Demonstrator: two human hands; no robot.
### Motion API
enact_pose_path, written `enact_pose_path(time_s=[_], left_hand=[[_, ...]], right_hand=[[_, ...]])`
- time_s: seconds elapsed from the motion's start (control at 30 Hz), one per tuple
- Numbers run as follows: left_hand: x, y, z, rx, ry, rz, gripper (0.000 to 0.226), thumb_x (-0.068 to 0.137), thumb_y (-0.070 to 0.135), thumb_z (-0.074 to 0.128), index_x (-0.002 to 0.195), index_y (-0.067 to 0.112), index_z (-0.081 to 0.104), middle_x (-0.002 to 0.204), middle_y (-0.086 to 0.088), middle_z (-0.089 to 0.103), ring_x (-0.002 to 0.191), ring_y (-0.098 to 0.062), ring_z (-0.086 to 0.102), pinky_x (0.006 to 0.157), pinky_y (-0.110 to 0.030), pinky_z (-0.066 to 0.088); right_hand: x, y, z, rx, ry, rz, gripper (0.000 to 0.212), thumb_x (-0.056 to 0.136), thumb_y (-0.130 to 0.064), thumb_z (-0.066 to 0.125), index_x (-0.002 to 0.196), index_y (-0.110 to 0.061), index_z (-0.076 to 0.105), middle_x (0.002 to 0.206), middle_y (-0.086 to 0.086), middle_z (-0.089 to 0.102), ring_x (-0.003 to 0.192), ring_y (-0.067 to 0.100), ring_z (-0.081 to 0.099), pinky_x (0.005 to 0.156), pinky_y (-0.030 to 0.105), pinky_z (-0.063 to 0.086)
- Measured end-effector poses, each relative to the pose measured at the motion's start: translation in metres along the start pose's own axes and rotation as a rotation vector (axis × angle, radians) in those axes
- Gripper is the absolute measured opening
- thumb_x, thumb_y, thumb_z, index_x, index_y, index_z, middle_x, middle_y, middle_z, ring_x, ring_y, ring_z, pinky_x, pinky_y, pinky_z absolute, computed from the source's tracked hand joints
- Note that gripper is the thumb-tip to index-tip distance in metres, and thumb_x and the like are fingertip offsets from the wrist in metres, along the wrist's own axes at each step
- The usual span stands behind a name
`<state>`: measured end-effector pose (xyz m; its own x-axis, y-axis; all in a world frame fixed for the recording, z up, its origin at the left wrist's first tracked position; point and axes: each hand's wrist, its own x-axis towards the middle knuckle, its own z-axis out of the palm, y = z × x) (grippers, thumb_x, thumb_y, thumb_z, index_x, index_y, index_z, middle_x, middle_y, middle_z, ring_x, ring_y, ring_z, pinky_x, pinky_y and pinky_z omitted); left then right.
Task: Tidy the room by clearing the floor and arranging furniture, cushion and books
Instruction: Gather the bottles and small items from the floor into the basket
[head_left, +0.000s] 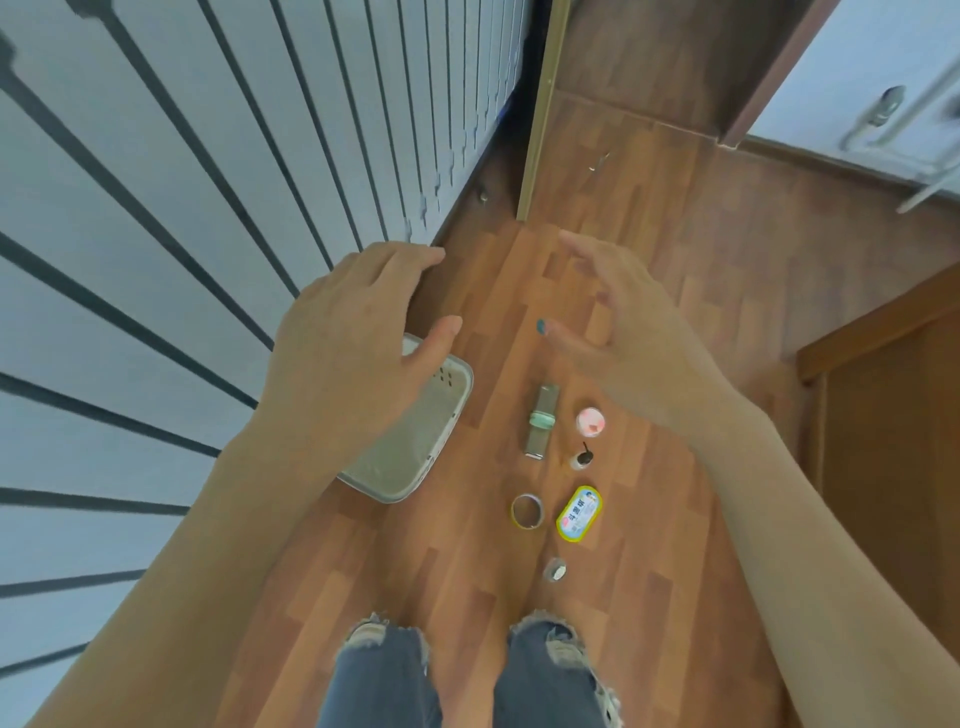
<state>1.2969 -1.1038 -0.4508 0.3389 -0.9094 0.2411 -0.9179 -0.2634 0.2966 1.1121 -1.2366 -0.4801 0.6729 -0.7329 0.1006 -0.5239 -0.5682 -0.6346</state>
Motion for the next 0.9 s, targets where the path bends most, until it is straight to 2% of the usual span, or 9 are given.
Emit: enact_pose_path(time_s=[0.2, 0.33, 0.5, 0.63, 0.77, 0.9], left_hand=[[-0.004, -0.032, 0.087, -0.022, -0.022, 0.004, 0.045, 0.089, 0.043, 0.055, 0.129, 0.023, 0.052, 0.126, 0.005, 0.059, 0.108, -0.017, 0.058, 0.09, -0.036, 0.045], [-0.011, -0.05, 0.146, -0.023, -0.03, 0.008, 0.045, 0.09, 0.041, 0.058, 0.131, 0.023, 0.051, 0.128, 0.006, 0.057, 0.114, -0.015, 0.055, 0.088, -0.029, 0.041], [-0.021, -0.069, 0.229, -0.074, -0.052, 0.018, 0.043, 0.09, 0.038, 0.059, 0.13, 0.024, 0.051, 0.13, 0.01, 0.055, 0.116, -0.009, 0.05, 0.085, -0.017, 0.03], [-0.026, -0.078, 0.295, -0.111, -0.064, 0.051, 0.043, 0.09, 0.037, 0.058, 0.131, 0.024, 0.05, 0.132, 0.011, 0.053, 0.118, -0.01, 0.049, 0.086, -0.018, 0.032], [-0.036, -0.086, 0.36, -0.179, -0.08, 0.067, 0.044, 0.091, 0.035, 0.059, 0.132, 0.023, 0.05, 0.133, 0.009, 0.052, 0.119, -0.01, 0.046, 0.087, -0.013, 0.026], [-0.043, -0.092, 0.408, -0.197, -0.083, 0.112, 0.044, 0.09, 0.034, 0.059, 0.131, 0.021, 0.051, 0.133, 0.008, 0.053, 0.122, -0.012, 0.047, 0.097, -0.028, 0.037]], right_hand=[[0.01, 0.063, 0.064, 0.001, 0.018, 0.017, 0.069, 0.09, -0.029, 0.067, 0.149, -0.026, 0.032, 0.146, -0.007, 0.042, 0.132, 0.006, 0.041, 0.108, 0.035, 0.04], [0.009, 0.103, 0.104, 0.024, 0.014, 0.044, 0.07, 0.09, -0.03, 0.066, 0.15, -0.028, 0.031, 0.147, -0.008, 0.04, 0.131, 0.005, 0.042, 0.107, 0.036, 0.041], [-0.001, 0.162, 0.157, 0.023, 0.022, 0.052, 0.068, 0.09, -0.025, 0.067, 0.149, -0.023, 0.033, 0.146, -0.006, 0.041, 0.133, 0.004, 0.04, 0.107, 0.032, 0.039], [-0.009, 0.213, 0.2, 0.016, 0.053, 0.082, 0.067, 0.088, -0.029, 0.066, 0.148, -0.023, 0.035, 0.146, -0.005, 0.043, 0.134, 0.006, 0.041, 0.107, 0.036, 0.04], [-0.021, 0.262, 0.242, 0.017, 0.054, 0.106, 0.066, 0.089, -0.028, 0.065, 0.147, -0.023, 0.035, 0.144, -0.004, 0.044, 0.133, 0.008, 0.041, 0.108, 0.036, 0.039], [-0.032, 0.295, 0.271, 0.012, 0.062, 0.122, 0.065, 0.09, -0.026, 0.067, 0.147, -0.023, 0.035, 0.144, -0.006, 0.044, 0.131, 0.005, 0.042, 0.107, 0.025, 0.037]])
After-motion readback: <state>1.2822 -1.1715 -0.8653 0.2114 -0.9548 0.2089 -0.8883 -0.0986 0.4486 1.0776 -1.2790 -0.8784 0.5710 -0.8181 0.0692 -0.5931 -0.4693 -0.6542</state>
